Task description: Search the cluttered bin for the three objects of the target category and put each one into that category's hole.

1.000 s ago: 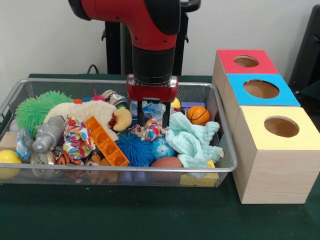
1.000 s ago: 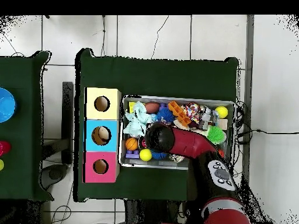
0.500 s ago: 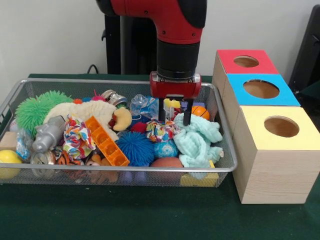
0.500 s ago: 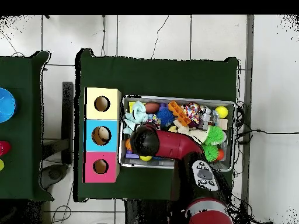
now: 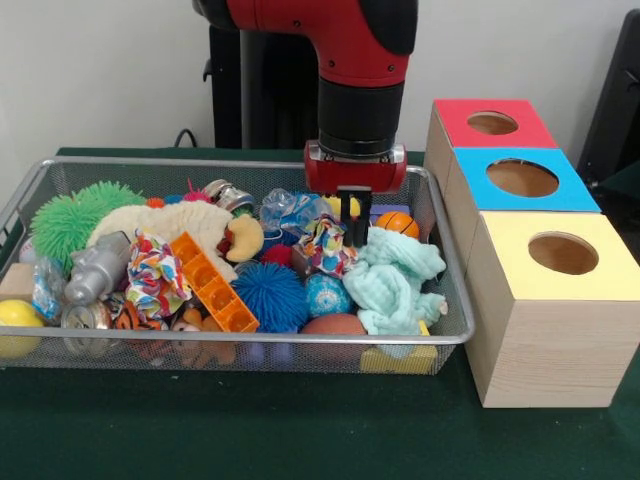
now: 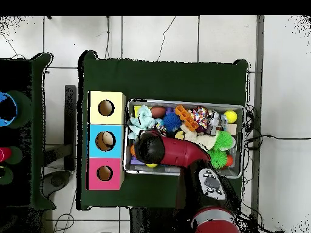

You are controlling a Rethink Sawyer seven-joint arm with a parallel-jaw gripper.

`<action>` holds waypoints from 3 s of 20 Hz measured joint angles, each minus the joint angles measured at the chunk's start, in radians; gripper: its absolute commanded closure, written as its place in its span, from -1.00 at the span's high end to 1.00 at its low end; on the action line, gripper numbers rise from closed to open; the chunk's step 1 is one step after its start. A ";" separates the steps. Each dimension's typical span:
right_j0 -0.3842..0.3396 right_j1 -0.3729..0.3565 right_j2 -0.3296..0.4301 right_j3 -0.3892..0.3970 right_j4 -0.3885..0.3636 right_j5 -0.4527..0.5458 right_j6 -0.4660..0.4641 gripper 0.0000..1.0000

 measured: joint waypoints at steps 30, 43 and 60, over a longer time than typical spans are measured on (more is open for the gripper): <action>0.109 -0.114 -0.108 0.032 0.092 -0.001 0.000 -1.00; 0.022 -0.081 -0.106 0.032 0.093 -0.001 0.000 -1.00; -0.014 -0.033 -0.101 0.001 0.093 -0.001 0.000 -1.00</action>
